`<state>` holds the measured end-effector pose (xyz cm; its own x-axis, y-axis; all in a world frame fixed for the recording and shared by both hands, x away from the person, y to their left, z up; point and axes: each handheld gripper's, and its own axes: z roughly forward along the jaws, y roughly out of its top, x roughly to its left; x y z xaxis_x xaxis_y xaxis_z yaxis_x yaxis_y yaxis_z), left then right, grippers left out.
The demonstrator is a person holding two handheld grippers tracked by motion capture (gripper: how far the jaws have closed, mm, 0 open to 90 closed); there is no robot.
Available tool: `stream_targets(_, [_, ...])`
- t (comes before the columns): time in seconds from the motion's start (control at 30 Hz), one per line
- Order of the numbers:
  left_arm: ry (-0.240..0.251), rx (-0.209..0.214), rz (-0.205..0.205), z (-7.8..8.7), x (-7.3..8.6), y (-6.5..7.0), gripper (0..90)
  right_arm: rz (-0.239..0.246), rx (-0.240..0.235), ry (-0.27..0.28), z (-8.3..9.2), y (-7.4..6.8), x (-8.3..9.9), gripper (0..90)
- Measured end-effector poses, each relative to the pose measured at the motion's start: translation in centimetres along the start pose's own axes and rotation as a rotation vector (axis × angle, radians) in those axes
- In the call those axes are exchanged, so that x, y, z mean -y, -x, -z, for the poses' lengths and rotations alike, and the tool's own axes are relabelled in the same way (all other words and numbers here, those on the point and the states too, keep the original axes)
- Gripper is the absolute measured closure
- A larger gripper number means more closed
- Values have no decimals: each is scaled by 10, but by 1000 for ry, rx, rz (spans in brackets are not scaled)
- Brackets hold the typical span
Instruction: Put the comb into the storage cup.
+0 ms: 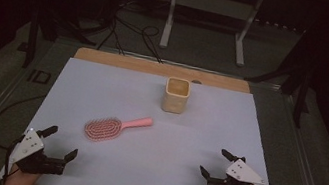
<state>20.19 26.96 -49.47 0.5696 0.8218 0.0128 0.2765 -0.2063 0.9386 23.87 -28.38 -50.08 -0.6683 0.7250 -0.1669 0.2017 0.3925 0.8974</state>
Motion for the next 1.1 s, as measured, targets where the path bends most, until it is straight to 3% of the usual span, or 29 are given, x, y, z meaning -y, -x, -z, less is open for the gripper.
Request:
stream_targets(0.43, [-8, 38, -32, -2, -18, 7, 0, 3, 1, 18, 1, -2, -3, 84])
stream_targets(0.63, [-10, 57, -58, -1, -39, 7, 0, 6, 8, 19, 1, -3, -4, 84])
stream_targets(0.7, [-1, 72, -56, -2, -51, 6, 0, 12, 10, 23, 2, -3, -5, 85])
stream_targets(0.87, [-6, 78, -66, -4, -61, 5, 0, 4, 9, 25, 2, -3, -5, 85])
stream_targets(1.1, [-8, 117, -64, -14, -86, 2, 0, -2, 9, 31, 2, -2, -5, 85])
